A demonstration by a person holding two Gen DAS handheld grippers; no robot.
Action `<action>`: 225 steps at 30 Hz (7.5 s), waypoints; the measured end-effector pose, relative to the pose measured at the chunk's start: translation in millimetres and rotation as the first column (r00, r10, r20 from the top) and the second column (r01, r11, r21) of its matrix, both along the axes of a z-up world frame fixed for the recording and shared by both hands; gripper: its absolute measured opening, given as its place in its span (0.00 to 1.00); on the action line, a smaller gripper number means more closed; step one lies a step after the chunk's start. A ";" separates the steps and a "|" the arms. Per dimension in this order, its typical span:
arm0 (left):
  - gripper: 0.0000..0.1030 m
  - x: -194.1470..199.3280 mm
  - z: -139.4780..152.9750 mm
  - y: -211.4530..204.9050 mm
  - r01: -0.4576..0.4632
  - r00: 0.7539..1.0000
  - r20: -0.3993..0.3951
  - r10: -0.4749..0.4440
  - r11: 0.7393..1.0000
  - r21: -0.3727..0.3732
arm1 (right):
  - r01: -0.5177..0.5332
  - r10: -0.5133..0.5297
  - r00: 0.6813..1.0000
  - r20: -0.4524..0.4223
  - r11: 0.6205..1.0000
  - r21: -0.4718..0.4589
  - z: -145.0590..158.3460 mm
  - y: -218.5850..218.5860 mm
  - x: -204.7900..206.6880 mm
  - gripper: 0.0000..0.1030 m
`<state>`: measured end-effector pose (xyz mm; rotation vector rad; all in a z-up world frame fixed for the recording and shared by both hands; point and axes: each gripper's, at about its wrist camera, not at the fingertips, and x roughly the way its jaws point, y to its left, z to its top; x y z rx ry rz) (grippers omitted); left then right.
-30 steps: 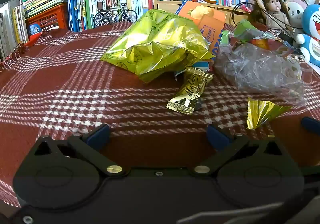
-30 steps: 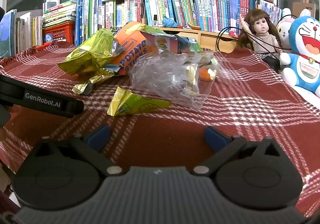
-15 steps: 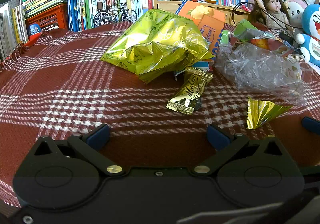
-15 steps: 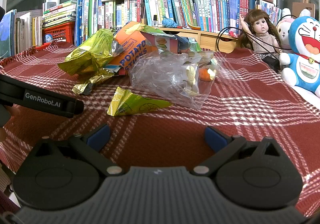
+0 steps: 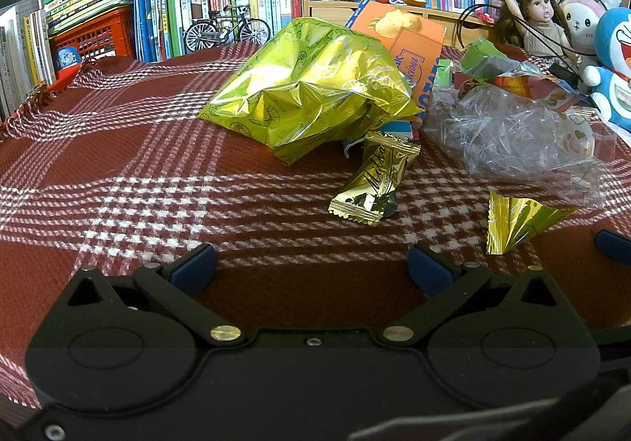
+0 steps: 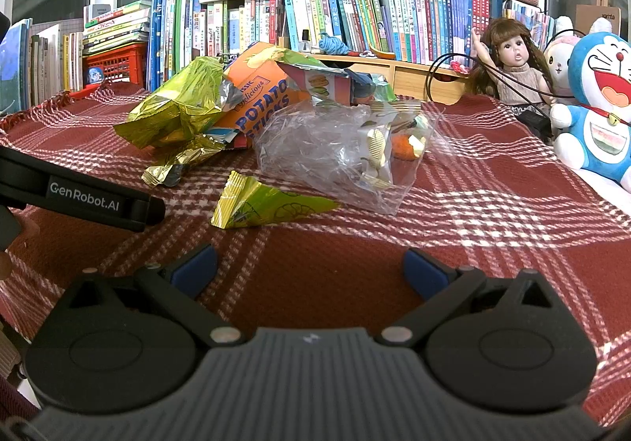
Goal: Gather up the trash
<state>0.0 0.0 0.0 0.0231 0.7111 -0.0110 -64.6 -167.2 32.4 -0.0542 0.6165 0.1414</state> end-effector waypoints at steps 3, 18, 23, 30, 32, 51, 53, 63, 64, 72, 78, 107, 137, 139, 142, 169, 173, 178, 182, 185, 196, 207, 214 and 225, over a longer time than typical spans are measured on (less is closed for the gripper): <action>1.00 0.1 0.0 0.1 0.000 1.000 0.000 0.000 1.000 0.000 | 0.000 0.000 1.000 0.000 1.000 0.000 1.3 0.4 -0.3 1.00; 1.00 0.1 0.0 0.1 0.000 1.000 -0.001 0.000 1.000 0.000 | 0.001 -0.001 1.000 0.004 1.000 0.002 -0.2 -0.8 -1.2 1.00; 1.00 0.1 0.1 -0.2 0.001 1.000 0.000 -0.001 1.000 -0.001 | -0.001 0.001 1.000 0.008 1.000 0.007 -1.4 -1.2 -0.3 1.00; 1.00 0.1 1.3 0.2 0.003 1.000 -0.003 -0.003 1.000 -0.003 | 0.003 -0.004 0.999 0.036 1.000 0.015 0.9 -2.0 -6.7 1.00; 1.00 1.4 0.7 1.6 0.004 1.000 -0.002 -0.004 1.000 0.000 | 0.004 -0.004 0.999 0.037 1.000 0.016 -1.0 -2.2 -5.0 1.00; 0.95 -2.3 30.2 7.0 0.031 0.991 0.135 -0.017 0.994 -0.102 | 0.019 -0.032 0.968 0.250 0.998 0.057 79.6 -41.9 2.5 0.93; 0.89 1.2 30.7 5.8 0.038 0.990 0.137 -0.022 0.992 -0.117 | -0.004 -0.007 0.968 0.250 0.999 0.043 85.6 -38.3 13.6 0.92; 0.63 11.7 12.4 -3.9 0.064 0.991 0.124 -0.049 0.990 -0.123 | -0.058 0.059 0.989 0.134 0.998 -0.008 69.1 -11.2 73.6 0.76; 0.57 12.9 10.3 -4.3 0.060 0.992 0.117 -0.046 0.991 -0.120 | -0.054 0.055 0.991 0.126 0.998 -0.009 67.0 -10.8 76.9 0.73; 0.30 10.3 7.9 -3.0 0.053 0.993 0.110 -0.038 0.990 -0.132 | -0.045 0.044 0.988 0.145 0.999 0.005 69.0 -18.1 67.8 0.47; 0.30 -6.8 17.5 -4.6 0.052 0.988 0.150 -0.031 0.989 -0.136 | -0.084 0.079 0.979 0.186 0.996 0.016 83.6 -22.0 46.6 0.47; 0.30 -183.9 10.2 -2.4 0.075 0.996 0.053 -0.069 0.991 -0.114 | -0.362 0.366 0.930 -0.012 0.924 0.122 50.0 -11.0 -96.5 0.47; 0.37 -211.4 -96.2 -15.4 0.106 0.903 -0.412 -0.123 0.992 -0.062 | -0.354 0.414 0.791 -0.451 0.910 0.214 -54.7 -1.9 -129.6 0.56; 0.43 -210.6 -98.9 -17.3 0.107 0.898 -0.423 -0.119 0.993 -0.052 | -0.354 0.416 0.788 -0.454 0.909 0.218 -54.7 -1.7 -129.5 0.62; 0.51 -207.5 -102.6 -21.3 0.108 0.896 -0.429 -0.116 0.993 -0.043 | -0.347 0.413 0.785 -0.461 0.910 0.226 -54.9 -2.8 -129.1 0.69; 0.84 -144.9 20.0 -7.8 0.195 0.981 0.009 -0.195 0.975 -0.107 | -0.209 0.210 0.978 -0.005 0.974 0.085 62.6 -47.1 -65.8 0.86; 0.84 -124.7 31.1 -22.8 0.235 0.971 0.076 -0.227 0.965 -0.113 | -0.163 0.161 0.986 0.040 0.985 0.054 77.1 -55.9 -44.5 0.87; 0.80 -93.4 32.9 -38.1 0.282 0.957 0.134 -0.257 0.931 -0.230 | -0.137 0.135 0.988 0.071 0.990 0.022 92.0 -61.5 -12.3 0.89; 0.72 -67.6 23.3 -54.3 0.281 0.958 0.140 -0.252 0.926 -0.251 | -0.140 0.141 0.987 0.078 0.990 -0.009 102.7 -60.2 5.2 0.89; 0.70 -51.2 14.4 -69.5 0.271 0.959 0.144 -0.244 0.938 -0.218 | -0.146 0.147 0.986 0.082 0.989 -0.021 106.2 -60.0 12.4 0.89; 0.48 -19.8 -4.0 -87.8 0.255 0.961 0.157 -0.226 0.946 -0.198 | -0.124 0.124 0.991 0.045 0.992 -0.002 85.4 -67.8 26.6 0.27; 0.19 -28.2 -0.2 -78.8 0.230 0.962 0.189 -0.199 0.960 -0.158 | -0.126 0.128 0.991 -0.031 0.989 0.082 58.0 -64.4 61.7 0.41; 0.17 -42.0 9.0 -62.9 0.190 0.966 0.208 -0.155 0.969 -0.157 | -0.093 0.091 0.995 0.029 0.992 0.089 66.5 -65.4 47.9 0.21; 0.17 -86.9 21.9 -38.8 0.171 0.967 0.217 -0.134 0.972 -0.163 | -0.199 0.192 0.979 0.074 0.973 0.113 86.0 -56.2 -5.3 0.22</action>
